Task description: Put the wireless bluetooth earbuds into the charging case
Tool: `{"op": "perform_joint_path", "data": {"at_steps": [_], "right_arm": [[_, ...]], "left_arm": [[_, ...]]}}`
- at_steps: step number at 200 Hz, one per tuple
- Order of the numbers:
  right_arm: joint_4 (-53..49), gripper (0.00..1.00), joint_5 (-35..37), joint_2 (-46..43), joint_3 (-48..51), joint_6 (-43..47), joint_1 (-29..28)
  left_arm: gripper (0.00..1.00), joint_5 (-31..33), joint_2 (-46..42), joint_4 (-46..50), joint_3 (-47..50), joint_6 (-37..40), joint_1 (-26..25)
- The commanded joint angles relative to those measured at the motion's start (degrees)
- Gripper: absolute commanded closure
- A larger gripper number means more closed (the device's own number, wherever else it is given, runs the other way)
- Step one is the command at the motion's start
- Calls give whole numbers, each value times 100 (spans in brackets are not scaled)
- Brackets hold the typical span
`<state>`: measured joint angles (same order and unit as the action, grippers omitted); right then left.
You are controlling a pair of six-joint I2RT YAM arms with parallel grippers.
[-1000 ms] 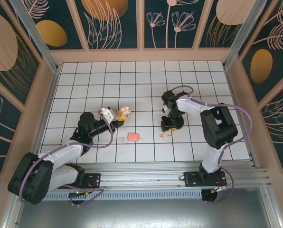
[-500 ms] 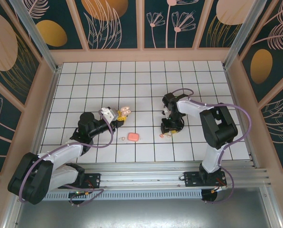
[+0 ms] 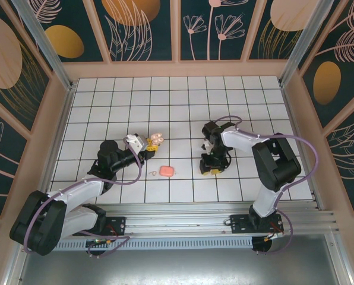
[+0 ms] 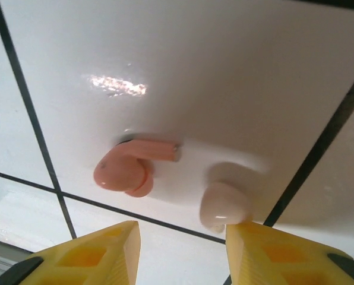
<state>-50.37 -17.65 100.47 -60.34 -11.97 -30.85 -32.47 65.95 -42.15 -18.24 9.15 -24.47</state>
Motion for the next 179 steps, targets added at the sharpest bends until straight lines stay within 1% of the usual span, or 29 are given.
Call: {"op": "perform_joint_path", "data": {"at_steps": [1, 47, 135, 179], "right_arm": [[-341, 57, 251, -174, -158, -164, -17], [-553, 59, 792, -72, -532, -232, -17], [-193, 63, 728, 183, -388, -179, 33], [-159, 63, 848, 253, -236, -186, 62]], "left_arm": [[95, -71, -37, -83, -98, -70, -29], [95, -44, -74, -65, -110, -60, -32], [95, -47, -65, -45, -92, -50, -32], [95, -45, -47, -66, -113, -44, -27]]}}
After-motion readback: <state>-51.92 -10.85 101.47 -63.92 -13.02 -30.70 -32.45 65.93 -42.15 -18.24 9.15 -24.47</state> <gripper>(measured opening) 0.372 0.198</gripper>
